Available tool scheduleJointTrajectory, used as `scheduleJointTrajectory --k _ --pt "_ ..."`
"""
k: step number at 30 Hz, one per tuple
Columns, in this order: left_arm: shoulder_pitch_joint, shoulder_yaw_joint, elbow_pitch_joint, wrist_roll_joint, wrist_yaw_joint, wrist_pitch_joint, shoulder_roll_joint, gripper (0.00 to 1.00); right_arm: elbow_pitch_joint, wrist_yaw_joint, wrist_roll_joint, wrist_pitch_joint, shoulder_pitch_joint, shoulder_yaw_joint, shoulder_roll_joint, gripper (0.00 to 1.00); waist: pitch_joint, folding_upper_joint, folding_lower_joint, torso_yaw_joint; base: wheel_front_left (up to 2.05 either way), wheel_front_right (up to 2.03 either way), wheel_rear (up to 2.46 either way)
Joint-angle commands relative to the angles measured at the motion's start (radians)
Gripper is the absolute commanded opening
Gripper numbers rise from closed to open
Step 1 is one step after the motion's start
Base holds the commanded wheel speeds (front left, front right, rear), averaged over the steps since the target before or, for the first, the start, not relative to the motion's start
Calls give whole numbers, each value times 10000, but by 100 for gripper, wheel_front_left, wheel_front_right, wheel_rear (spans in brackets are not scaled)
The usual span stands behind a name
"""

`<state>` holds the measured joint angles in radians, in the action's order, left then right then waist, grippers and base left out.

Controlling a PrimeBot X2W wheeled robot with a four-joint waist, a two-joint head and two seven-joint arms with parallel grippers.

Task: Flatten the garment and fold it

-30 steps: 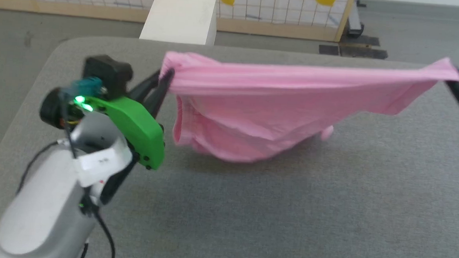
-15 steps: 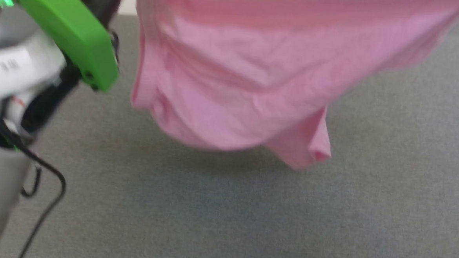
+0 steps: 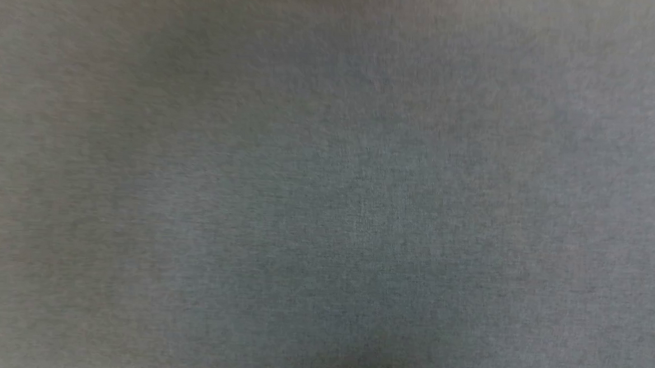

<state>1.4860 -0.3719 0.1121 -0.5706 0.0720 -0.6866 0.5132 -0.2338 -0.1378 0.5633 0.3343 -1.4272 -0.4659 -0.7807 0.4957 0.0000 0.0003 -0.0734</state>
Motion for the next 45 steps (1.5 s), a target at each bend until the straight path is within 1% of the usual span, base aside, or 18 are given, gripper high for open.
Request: scheduleJointTrajectory --k 1,5,7,10,13,18,22,25,30,35,41,45 --pt "630 77 575 387 -21 235 102 0 -689 71 -278 -202 -637 -79 -50 0 1647 0 -3 -656 0 0 0" --pt "2107 -36 2120 885 51 1086 -279 0 -2469 71 -749 -970 -2213 -323 622 0 2116 0 -3 -804 0 0 0" --pt "2625 -81 2749 1062 58 1520 -465 0 -3217 71 -943 -1382 -2748 -342 933 0 2281 0 -3 -848 0 0 0" --pt "3138 -131 3473 1216 70 2108 -704 0 -4157 71 -1211 -1903 -3279 -392 1316 0 2473 0 -3 -862 0 0 0" --pt "3263 -221 4045 1301 99 2711 -920 0 -4929 71 -1407 -2474 -3495 -411 1671 0 2567 0 -3 -799 0 0 0" --pt "2488 -416 4582 1179 205 3363 -1122 0 -5642 71 -1366 -3094 -3055 -669 2071 0 2414 0 -3 -621 0 0 0" --pt "1017 -506 4593 892 199 3762 -1239 0 -5830 71 -1162 -3425 -2116 -1087 2239 0 1967 0 -3 -459 0 0 0" --pt "-545 -634 4337 655 113 3921 -1313 0 -5677 71 -887 -3588 -1073 -1546 2282 0 1456 0 -3 -349 0 0 0" --pt "-3353 -904 3644 377 -119 4078 -1182 0 -4913 71 -136 -3496 930 -2417 2072 0 460 0 -3 -230 0 0 0" --pt "-6104 -1192 2787 66 -466 4129 -1056 0 -3750 71 557 -3060 3141 -3343 1240 0 -618 0 -3 -108 0 0 0" --pt "-8300 -1520 1904 -43 -841 4167 -835 0 -2551 71 1435 -2151 5303 -4101 324 0 -1726 0 -3 -65 0 0 0" --pt "-9327 -1743 1396 -33 -1058 4204 -737 0 -1922 71 1938 -1679 6441 -4199 -240 0 -2355 0 -3 18 0 0 0"
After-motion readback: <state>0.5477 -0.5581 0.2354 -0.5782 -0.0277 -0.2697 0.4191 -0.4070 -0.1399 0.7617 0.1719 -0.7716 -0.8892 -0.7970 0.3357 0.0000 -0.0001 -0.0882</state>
